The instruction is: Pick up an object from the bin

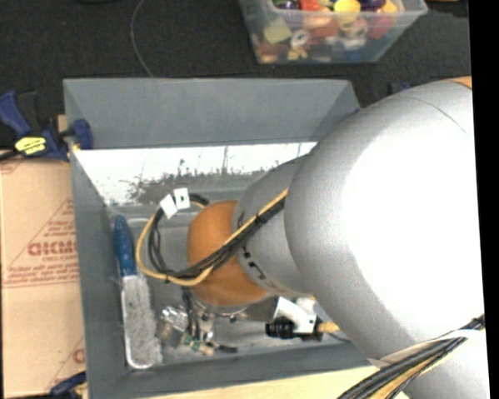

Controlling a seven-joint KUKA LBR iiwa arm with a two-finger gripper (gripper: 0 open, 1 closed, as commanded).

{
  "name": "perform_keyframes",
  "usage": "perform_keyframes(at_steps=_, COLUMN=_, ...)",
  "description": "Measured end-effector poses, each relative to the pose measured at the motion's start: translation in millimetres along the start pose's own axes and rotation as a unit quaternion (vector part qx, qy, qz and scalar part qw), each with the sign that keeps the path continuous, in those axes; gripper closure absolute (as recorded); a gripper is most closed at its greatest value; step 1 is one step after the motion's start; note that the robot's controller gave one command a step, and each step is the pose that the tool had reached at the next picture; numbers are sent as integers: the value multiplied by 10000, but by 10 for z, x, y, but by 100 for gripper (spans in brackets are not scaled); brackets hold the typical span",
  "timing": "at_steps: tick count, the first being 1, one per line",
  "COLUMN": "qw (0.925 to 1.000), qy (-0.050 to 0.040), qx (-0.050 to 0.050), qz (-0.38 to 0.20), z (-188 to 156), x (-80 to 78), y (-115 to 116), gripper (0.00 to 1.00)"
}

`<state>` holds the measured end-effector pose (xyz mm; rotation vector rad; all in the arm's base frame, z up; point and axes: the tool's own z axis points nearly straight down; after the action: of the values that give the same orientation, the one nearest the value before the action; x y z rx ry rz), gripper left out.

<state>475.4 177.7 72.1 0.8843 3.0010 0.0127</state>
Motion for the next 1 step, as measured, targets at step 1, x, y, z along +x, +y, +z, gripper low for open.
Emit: perform_keyframes(at_steps=1, qw=10000, qy=1, qx=-1, qz=8, z=0, x=0, y=0, gripper=100)
